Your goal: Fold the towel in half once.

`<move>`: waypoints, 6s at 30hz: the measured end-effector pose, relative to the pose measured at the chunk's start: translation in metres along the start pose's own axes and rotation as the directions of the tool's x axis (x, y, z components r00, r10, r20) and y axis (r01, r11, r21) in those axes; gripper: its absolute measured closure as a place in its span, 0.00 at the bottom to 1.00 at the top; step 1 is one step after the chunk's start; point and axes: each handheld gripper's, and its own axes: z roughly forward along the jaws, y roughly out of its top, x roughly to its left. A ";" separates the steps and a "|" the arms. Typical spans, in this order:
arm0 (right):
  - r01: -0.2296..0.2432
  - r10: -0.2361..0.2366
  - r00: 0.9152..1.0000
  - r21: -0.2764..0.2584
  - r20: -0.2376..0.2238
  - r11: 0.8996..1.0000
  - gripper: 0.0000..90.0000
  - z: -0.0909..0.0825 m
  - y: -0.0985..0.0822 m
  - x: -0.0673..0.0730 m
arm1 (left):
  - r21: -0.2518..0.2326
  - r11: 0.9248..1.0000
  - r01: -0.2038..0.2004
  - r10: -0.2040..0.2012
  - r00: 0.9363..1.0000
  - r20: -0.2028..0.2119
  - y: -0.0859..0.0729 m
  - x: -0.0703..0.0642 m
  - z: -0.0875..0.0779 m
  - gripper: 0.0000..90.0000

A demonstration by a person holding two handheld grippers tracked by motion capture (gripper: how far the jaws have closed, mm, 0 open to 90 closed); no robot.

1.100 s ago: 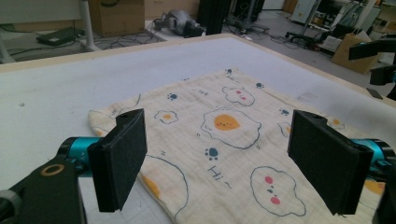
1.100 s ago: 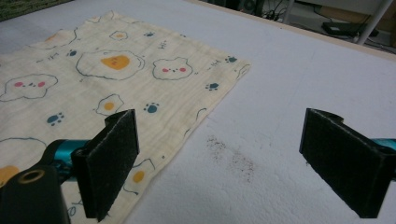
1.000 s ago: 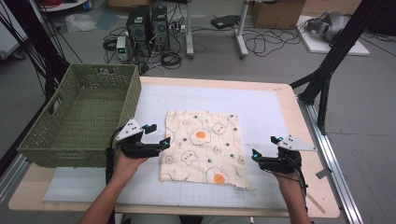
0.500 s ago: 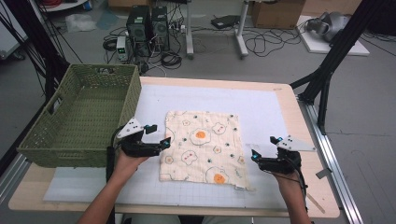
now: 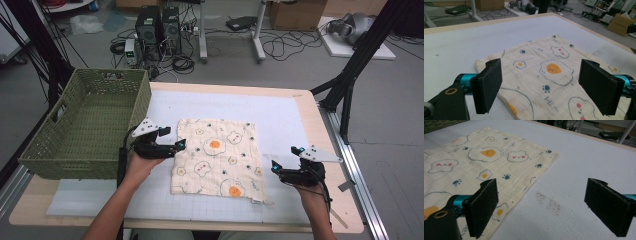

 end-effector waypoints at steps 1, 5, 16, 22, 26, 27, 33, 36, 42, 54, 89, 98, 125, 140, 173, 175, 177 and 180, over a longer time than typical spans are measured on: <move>-0.002 0.002 1.000 -0.001 0.000 1.000 0.13 0.000 0.000 0.000 | 0.009 1.000 -0.001 0.001 1.000 0.000 0.004 0.001 0.004 0.22; -0.002 0.002 1.000 0.003 -0.003 1.000 0.13 0.000 0.000 0.000 | 0.030 0.999 -0.011 0.012 1.000 -0.021 0.018 0.006 0.015 0.23; -0.006 0.006 1.000 0.001 -0.015 1.000 0.13 0.002 0.001 0.000 | 0.157 0.987 0.014 0.005 0.992 -0.124 0.030 0.036 0.062 0.28; -0.011 0.011 1.000 -0.002 -0.017 1.000 0.13 0.002 0.000 -0.002 | 0.209 0.976 0.057 -0.017 0.982 -0.189 0.023 0.058 0.084 0.29; -0.016 0.016 1.000 0.002 -0.022 1.000 0.13 0.002 -0.001 -0.003 | 0.239 0.969 0.064 -0.011 0.976 -0.218 0.020 0.066 0.094 0.31; -0.015 0.015 1.000 0.002 -0.022 1.000 0.13 0.002 -0.001 -0.003 | 0.252 0.965 0.067 -0.009 0.974 -0.224 0.017 0.067 0.097 0.31; -0.019 0.020 0.999 0.007 -0.031 1.000 0.13 0.003 -0.002 -0.004 | 0.341 0.938 0.058 0.033 0.967 -0.254 0.003 0.074 0.108 0.43; -0.020 0.021 0.999 0.013 -0.033 1.000 0.13 0.004 -0.002 -0.005 | 0.353 0.935 0.026 0.071 0.963 -0.260 0.002 0.072 0.109 0.48; -0.023 0.024 0.999 0.021 -0.042 1.000 0.13 0.008 -0.002 -0.005 | 0.362 0.932 -0.026 0.113 0.969 -0.220 0.002 0.069 0.107 0.67; -0.036 0.038 0.999 0.066 -0.029 0.997 0.13 0.043 0.011 -0.022 | 0.326 0.945 0.005 0.063 0.978 -0.197 -0.001 0.068 0.106 0.95; -0.017 0.008 0.999 0.200 0.044 0.980 0.97 0.172 0.070 -0.044 | 0.173 0.985 -0.020 0.063 0.967 -0.247 0.022 0.063 0.095 0.96; -0.012 0.007 0.999 0.100 0.050 0.995 0.97 0.151 0.089 -0.048 | 0.083 0.996 -0.019 0.035 0.978 -0.204 0.039 0.059 0.084 0.96; 0.045 -0.043 0.996 0.024 -0.072 0.999 0.97 0.074 0.053 -0.004 | 0.012 0.994 -0.111 0.112 0.993 -0.046 0.005 0.004 0.017 0.96; 0.065 -0.056 0.989 0.068 -0.135 0.996 0.96 0.045 0.010 0.020 | 0.052 0.989 -0.142 0.141 0.990 0.014 -0.032 -0.017 -0.011 0.96; 0.026 -0.017 0.992 0.071 -0.125 0.997 0.65 0.017 -0.008 0.013 | 0.097 0.995 0.003 0.000 0.999 -0.033 -0.035 0.002 -0.007 0.52; 0.011 -0.001 0.995 0.092 -0.103 0.996 0.65 0.031 -0.004 0.013 | 0.110 0.994 0.013 -0.008 0.999 -0.043 -0.033 0.003 0.000 0.51; -0.004 0.019 0.994 0.128 -0.109 0.992 0.65 0.046 -0.003 0.014 | 0.138 0.990 0.008 0.000 0.998 -0.058 -0.033 0.004 0.007 0.51; -0.003 0.025 0.992 0.179 -0.120 0.984 0.66 0.065 -0.004 0.020 | 0.177 0.984 0.022 -0.009 0.997 -0.077 -0.036 0.008 0.017 0.54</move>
